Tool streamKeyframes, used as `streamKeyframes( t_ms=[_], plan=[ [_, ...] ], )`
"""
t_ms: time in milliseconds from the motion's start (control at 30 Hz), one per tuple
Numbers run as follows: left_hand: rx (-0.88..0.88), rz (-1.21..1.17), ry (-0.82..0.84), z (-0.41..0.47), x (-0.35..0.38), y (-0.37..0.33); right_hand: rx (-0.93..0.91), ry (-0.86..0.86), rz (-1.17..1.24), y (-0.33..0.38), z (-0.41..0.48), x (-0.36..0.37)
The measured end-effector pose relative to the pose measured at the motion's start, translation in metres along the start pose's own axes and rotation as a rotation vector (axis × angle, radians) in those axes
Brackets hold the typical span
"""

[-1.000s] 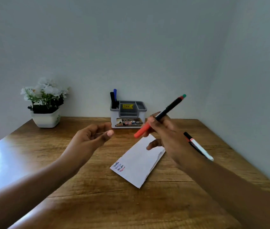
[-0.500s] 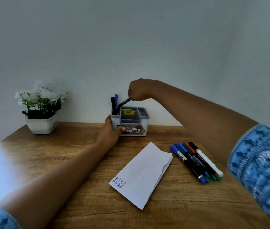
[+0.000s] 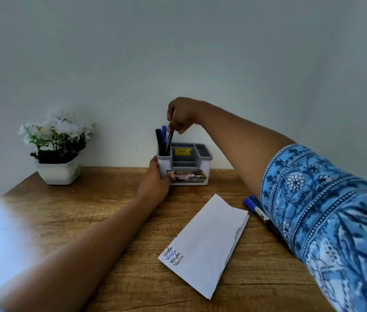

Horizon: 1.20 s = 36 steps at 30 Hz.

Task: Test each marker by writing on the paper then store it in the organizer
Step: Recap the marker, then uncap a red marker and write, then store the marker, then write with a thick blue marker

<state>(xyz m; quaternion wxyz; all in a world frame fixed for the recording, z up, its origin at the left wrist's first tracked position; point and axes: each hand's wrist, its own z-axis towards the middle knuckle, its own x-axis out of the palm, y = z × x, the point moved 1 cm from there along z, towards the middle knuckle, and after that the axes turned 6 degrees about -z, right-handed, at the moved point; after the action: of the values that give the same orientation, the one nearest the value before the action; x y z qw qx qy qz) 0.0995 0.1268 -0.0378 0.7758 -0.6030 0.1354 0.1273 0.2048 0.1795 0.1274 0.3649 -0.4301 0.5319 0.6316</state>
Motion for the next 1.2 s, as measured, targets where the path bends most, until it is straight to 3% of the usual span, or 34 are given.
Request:
streamKeyframes(
  t_ms=[133,233,333,500,633,900,1200],
  plan=[
    [0.005,-0.001,-0.004,0.002,0.001,0.001,0.041,0.074,0.043,-0.012,0.004,0.028],
    [0.002,0.022,-0.011,0.003,0.003,0.003,0.045,-0.036,0.107,-0.016,0.009,0.041],
    [0.006,0.033,-0.014,0.005,0.003,0.004,0.016,-0.122,-0.019,-0.016,0.012,0.052],
    [0.009,0.018,0.001,0.005,0.001,0.005,0.044,-0.082,0.061,-0.018,0.003,0.042],
    [-0.004,0.013,0.012,0.002,0.000,0.002,0.061,-0.208,0.101,-0.030,-0.018,0.027],
    [-0.014,0.020,0.027,-0.009,-0.004,-0.007,-0.060,-0.353,-0.036,-0.046,-0.147,0.033],
    [-0.076,0.190,0.074,-0.023,-0.010,-0.010,0.212,-0.191,-0.448,-0.110,-0.242,0.055]
  ],
)
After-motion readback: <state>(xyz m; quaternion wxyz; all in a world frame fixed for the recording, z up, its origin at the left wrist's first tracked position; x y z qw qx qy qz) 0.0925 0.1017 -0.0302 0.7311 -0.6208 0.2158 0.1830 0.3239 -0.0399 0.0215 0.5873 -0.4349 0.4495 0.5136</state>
